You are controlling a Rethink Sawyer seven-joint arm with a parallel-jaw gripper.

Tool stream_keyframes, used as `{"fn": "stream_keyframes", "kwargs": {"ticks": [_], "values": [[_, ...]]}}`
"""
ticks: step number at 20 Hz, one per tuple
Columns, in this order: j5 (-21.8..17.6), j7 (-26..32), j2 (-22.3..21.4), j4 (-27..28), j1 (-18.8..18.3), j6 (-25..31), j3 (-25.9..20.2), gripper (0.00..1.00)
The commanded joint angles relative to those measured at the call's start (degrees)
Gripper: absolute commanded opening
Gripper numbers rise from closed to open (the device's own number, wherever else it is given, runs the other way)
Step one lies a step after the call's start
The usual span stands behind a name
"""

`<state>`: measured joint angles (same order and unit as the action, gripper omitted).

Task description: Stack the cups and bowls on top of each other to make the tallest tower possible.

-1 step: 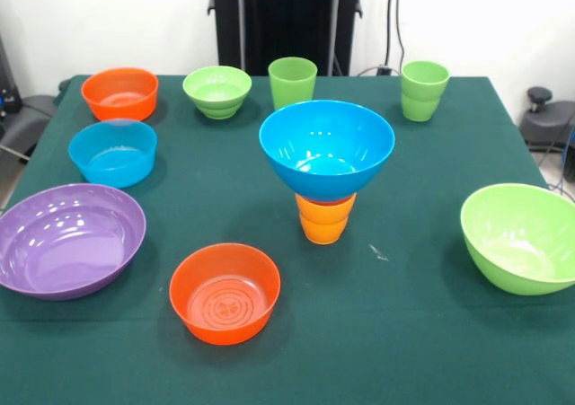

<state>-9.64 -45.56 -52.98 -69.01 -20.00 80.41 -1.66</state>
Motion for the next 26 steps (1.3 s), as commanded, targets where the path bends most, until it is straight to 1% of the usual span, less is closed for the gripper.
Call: {"fn": "stream_keyframes", "kwargs": {"ticks": [1,4,9,14,17,19,20,22,26], "values": [[-5.4,6.6,2.1,-8.7,-0.2,4.1,-3.3,1.0],[-6.1,7.0,3.1,-8.9,-0.2,3.8,-3.7,1.0],[-3.9,4.5,4.2,-10.7,-0.8,-1.1,-4.6,1.0],[-1.9,3.2,3.9,-16.2,-2.4,-8.1,-4.9,1.0],[-1.8,4.5,3.2,-19.6,-3.6,-11.4,-5.4,1.0],[-2.5,5.0,2.9,-20.6,-4.0,-12.1,-5.5,1.0],[-3.4,5.4,2.9,-20.4,-3.9,-11.7,-5.4,1.0],[-3.6,5.1,2.2,-21.1,-3.8,-11.3,-5.2,1.0],[-3.8,4.5,-1.3,-25.8,-3.8,-12.3,-3.9,1.0]]}}
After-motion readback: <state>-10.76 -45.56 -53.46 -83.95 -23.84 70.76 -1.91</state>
